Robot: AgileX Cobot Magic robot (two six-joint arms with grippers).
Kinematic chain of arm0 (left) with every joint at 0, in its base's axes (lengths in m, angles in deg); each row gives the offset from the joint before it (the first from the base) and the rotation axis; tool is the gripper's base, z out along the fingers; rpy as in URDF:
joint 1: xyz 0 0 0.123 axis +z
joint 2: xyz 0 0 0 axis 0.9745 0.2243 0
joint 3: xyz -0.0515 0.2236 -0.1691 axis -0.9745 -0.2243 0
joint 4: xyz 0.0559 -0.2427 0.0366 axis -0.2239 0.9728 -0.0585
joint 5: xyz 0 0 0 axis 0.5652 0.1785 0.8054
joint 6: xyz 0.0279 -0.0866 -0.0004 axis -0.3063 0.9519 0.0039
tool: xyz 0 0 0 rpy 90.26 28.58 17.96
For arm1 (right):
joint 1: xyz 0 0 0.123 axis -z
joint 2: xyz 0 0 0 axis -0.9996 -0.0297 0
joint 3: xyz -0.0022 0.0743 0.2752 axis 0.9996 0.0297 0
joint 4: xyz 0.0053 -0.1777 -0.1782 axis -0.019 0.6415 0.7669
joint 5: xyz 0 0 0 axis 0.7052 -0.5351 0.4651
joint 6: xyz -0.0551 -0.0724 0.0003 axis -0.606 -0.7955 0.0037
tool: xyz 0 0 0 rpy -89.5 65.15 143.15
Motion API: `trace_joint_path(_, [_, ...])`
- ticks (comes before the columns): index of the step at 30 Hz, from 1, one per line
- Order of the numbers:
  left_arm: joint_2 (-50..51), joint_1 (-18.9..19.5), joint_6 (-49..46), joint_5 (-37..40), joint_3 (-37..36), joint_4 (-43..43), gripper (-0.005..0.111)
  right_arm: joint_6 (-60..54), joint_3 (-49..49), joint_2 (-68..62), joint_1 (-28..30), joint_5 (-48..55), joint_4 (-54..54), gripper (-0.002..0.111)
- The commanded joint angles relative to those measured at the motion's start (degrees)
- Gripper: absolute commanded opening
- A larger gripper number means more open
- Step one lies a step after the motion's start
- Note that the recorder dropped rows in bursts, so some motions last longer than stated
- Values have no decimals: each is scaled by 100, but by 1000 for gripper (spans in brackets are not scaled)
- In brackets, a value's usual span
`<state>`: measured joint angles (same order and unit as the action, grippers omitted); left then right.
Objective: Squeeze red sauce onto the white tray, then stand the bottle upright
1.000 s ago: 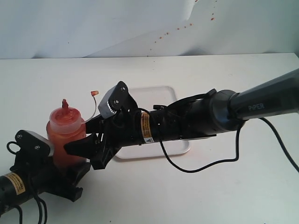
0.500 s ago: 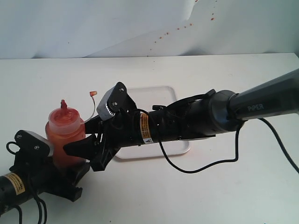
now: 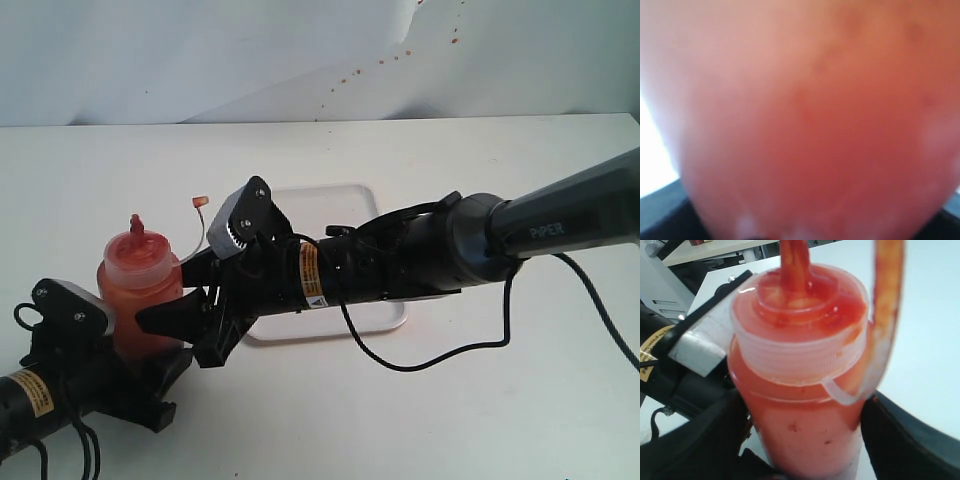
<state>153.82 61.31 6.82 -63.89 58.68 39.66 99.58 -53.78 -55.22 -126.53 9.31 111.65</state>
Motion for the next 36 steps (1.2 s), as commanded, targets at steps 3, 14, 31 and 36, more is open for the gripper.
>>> trace_joint_path(3, [-23,-23,-86,-124,45,266,90,-69,-31,10,-130,-276,329,11])
trace_joint_path(14, [-23,-23,-86,-253,45,308,91,-69,-31,10,-130,-300,316,11])
trace_joint_path(31, [-23,-23,-114,-19,45,308,91,-69,-31,10,-130,-399,316,11])
trace_joint_path(36, [-23,-23,-167,79,45,308,91,-69,-31,10,-117,-397,316,11])
